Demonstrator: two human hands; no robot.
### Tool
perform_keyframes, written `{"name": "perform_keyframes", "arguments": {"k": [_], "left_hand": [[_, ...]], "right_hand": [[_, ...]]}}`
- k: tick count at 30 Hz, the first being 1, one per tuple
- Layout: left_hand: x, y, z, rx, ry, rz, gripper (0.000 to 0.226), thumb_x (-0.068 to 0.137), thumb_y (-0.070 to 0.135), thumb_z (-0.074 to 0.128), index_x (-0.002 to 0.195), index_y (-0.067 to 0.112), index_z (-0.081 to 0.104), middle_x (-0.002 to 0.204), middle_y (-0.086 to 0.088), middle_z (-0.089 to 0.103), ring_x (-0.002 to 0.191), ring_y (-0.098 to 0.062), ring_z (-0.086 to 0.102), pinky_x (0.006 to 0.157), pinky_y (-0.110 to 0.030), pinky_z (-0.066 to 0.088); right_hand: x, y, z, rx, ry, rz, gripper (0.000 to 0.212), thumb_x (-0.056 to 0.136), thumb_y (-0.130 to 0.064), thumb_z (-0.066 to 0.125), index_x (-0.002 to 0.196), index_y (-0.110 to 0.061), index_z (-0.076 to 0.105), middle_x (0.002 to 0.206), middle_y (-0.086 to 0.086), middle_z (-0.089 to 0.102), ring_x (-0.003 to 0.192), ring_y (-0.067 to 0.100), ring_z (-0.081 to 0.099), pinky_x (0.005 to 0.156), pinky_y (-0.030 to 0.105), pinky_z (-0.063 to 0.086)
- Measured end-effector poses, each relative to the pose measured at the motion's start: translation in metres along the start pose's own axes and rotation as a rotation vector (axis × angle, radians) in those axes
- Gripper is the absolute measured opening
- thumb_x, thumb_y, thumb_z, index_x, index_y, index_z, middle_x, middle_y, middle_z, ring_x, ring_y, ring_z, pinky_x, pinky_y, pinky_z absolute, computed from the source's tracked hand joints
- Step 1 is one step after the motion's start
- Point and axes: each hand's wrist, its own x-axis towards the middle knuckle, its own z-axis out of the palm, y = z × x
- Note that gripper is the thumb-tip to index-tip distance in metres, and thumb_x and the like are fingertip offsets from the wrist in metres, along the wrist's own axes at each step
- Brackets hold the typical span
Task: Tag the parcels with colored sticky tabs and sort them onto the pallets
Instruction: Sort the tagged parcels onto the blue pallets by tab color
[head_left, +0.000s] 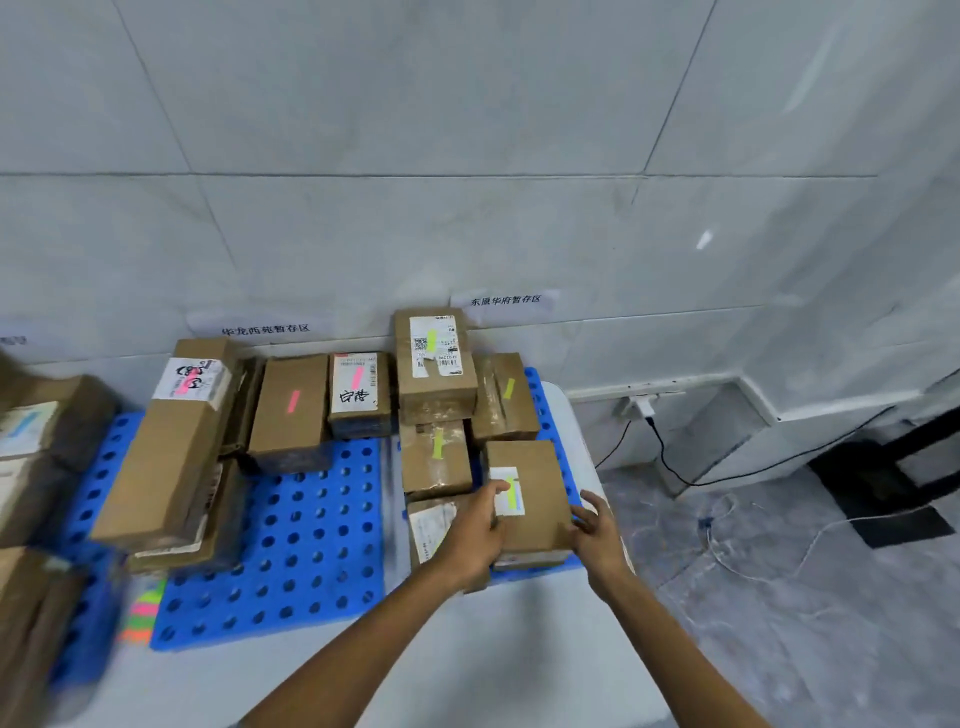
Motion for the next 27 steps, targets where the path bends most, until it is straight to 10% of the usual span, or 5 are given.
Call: {"name": "perform_keyframes", "arguments": {"k": [3, 7, 15, 20, 27], "left_hand": [[0.007, -0.008, -0.001, 0.074, 0.036, -0.003, 0.040, 0.092, 0.005, 0.045, 0.127, 0.024, 0.045, 0.128, 0.001, 0.048, 0.109, -0.009, 0.051, 0.090, -0.016, 0.042], [0.003, -0.013, -0.022, 0.098, 0.122, 0.004, 0.039, 0.090, 0.001, 0.047, 0.124, 0.021, 0.051, 0.124, 0.004, 0.053, 0.114, -0.007, 0.050, 0.099, -0.024, 0.042], [-0.045, -0.048, -0.114, 0.039, 0.362, -0.035, 0.029, 0.093, 0.004, 0.046, 0.111, 0.026, 0.057, 0.117, 0.011, 0.056, 0.100, -0.001, 0.054, 0.084, -0.011, 0.045], [-0.109, -0.088, -0.211, -0.012, 0.526, -0.037, 0.028, 0.095, 0.007, 0.047, 0.101, 0.032, 0.058, 0.108, 0.007, 0.064, 0.096, -0.006, 0.061, 0.083, -0.022, 0.049], [-0.238, -0.159, -0.385, 0.011, 0.773, 0.044, 0.027, 0.091, 0.002, 0.049, 0.104, 0.021, 0.062, 0.106, 0.007, 0.067, 0.097, 0.007, 0.059, 0.085, -0.009, 0.043]], "right_hand": [[0.007, 0.016, 0.001, -0.252, -0.168, -0.074, 0.062, 0.089, 0.008, 0.051, 0.143, -0.011, 0.026, 0.142, 0.006, 0.032, 0.125, 0.024, 0.039, 0.092, 0.026, 0.046], [0.014, 0.022, -0.006, -0.365, -0.219, -0.156, 0.090, 0.076, -0.052, 0.067, 0.145, -0.015, 0.023, 0.137, -0.005, 0.031, 0.126, 0.019, 0.038, 0.102, 0.034, 0.039], [0.019, 0.012, 0.007, -0.643, -0.120, -0.100, 0.059, 0.092, -0.020, 0.056, 0.143, -0.012, 0.028, 0.128, 0.016, 0.052, 0.112, 0.029, 0.052, 0.098, 0.039, 0.043], [-0.025, -0.039, 0.045, -0.719, 0.194, -0.536, 0.065, 0.090, -0.057, 0.028, 0.118, -0.006, 0.058, 0.109, 0.019, 0.060, 0.099, 0.036, 0.057, 0.089, 0.049, 0.047], [-0.139, -0.077, 0.259, -0.713, -0.102, -0.918, 0.028, 0.095, -0.032, 0.041, 0.106, -0.017, 0.062, 0.100, 0.001, 0.061, 0.096, 0.021, 0.056, 0.083, 0.030, 0.041]]}}
